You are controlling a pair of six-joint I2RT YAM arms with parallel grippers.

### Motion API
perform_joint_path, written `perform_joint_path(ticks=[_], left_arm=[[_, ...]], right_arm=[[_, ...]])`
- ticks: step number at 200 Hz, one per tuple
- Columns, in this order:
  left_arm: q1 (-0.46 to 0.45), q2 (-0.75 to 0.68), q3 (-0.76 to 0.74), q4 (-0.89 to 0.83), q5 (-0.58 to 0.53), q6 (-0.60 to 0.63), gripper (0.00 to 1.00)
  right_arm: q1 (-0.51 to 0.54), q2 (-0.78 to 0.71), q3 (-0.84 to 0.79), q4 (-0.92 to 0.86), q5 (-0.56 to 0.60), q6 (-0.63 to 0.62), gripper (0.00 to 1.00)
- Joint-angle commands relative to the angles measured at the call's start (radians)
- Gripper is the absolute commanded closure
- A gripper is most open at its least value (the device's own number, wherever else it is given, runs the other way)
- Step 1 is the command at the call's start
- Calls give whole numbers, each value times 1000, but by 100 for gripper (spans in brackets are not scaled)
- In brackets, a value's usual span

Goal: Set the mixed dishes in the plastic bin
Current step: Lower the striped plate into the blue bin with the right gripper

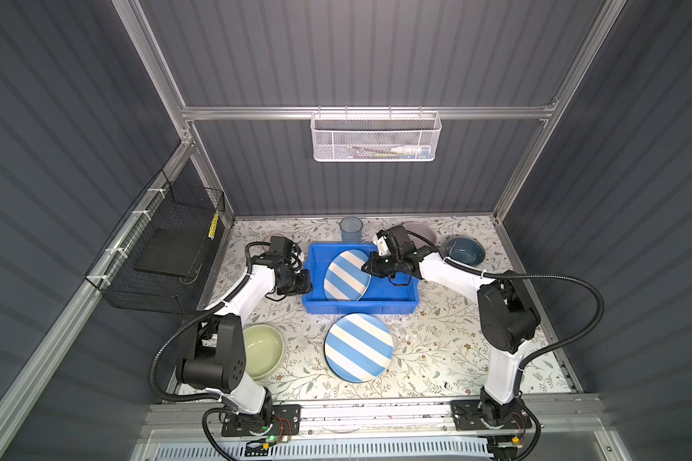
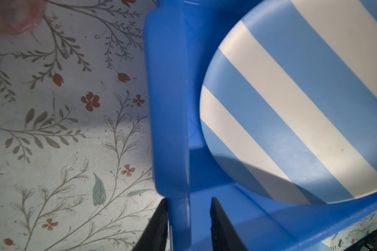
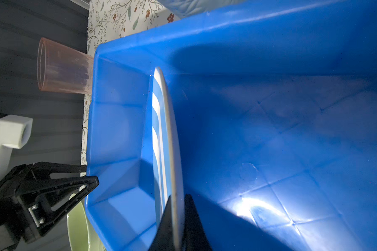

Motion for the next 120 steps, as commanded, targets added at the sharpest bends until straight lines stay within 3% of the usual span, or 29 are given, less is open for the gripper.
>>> perform_joint_path(ticks=[1,68,91,120], left_arm=[[7,18,15,-14,52,17,67],[7,21,15,-8,99,15,68],[7,20,17,-10,102,16,68],[7,15,16,-13,104,13,67]], right_arm=[[7,24,37,59,-28,37,100],[25,102,78,54,7,64,98],[36,118,82,53,7,64,93],[43,125,74,33,88,65,85]])
